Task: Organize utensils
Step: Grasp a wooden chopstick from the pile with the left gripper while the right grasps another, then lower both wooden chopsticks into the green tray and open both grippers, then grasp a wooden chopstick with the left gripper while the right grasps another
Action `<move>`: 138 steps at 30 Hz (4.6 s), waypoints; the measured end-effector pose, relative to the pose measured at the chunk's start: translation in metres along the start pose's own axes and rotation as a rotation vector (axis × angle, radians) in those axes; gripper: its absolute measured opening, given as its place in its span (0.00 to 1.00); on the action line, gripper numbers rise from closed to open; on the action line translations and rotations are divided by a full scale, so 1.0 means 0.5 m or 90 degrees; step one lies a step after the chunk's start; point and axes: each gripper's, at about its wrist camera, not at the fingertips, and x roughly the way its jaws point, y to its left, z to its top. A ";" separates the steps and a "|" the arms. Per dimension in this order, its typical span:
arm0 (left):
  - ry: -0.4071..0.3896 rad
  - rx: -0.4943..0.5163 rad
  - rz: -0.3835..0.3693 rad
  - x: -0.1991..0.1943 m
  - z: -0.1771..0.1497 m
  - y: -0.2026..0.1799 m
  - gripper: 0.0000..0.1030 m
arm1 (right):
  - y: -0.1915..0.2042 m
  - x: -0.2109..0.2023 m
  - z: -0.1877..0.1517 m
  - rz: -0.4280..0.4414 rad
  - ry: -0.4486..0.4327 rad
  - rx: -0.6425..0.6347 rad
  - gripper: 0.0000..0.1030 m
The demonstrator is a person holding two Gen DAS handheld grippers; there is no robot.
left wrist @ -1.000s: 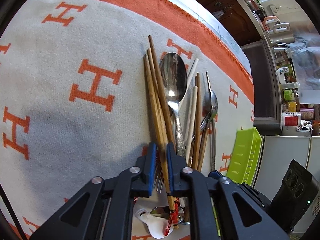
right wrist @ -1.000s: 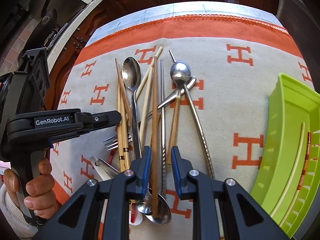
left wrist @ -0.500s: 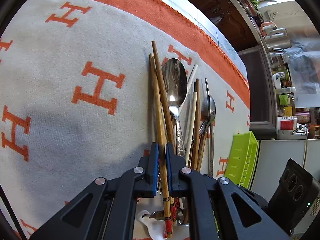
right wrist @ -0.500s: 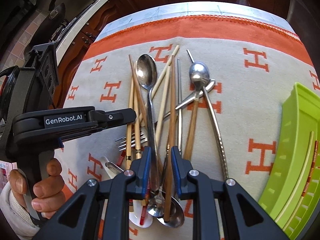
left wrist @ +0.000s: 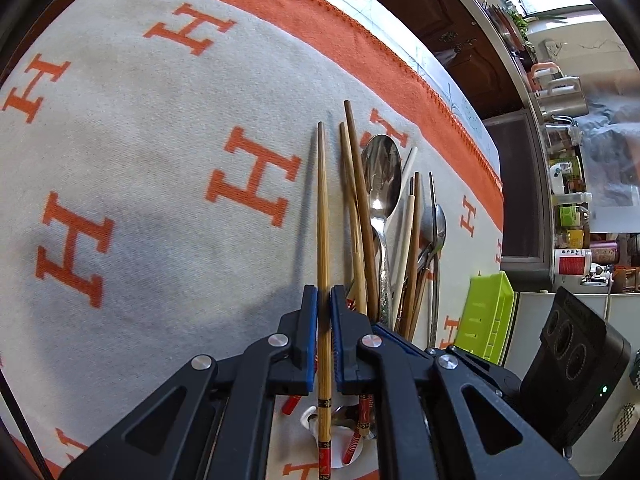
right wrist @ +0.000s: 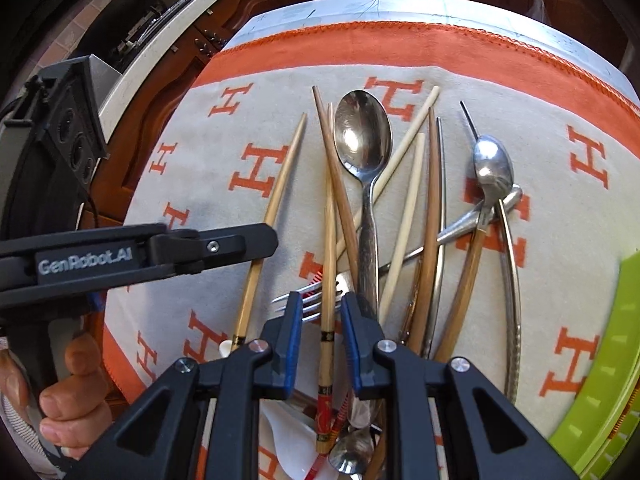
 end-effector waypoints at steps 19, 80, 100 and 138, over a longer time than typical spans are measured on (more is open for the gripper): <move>-0.038 0.084 0.010 -0.094 -0.078 -0.104 0.04 | -0.016 -0.124 -0.047 0.076 -0.046 0.019 0.06; -0.037 0.299 0.195 -0.086 -0.318 -0.346 0.71 | -0.220 -0.325 -0.336 -0.123 -0.115 0.219 0.08; -0.074 0.267 0.244 -0.146 -0.329 -0.269 0.71 | -0.131 -0.308 -0.323 -0.101 -0.110 0.170 0.08; -0.090 0.185 0.267 -0.138 -0.195 -0.134 0.71 | -0.084 -0.205 -0.192 -0.081 -0.080 0.136 0.07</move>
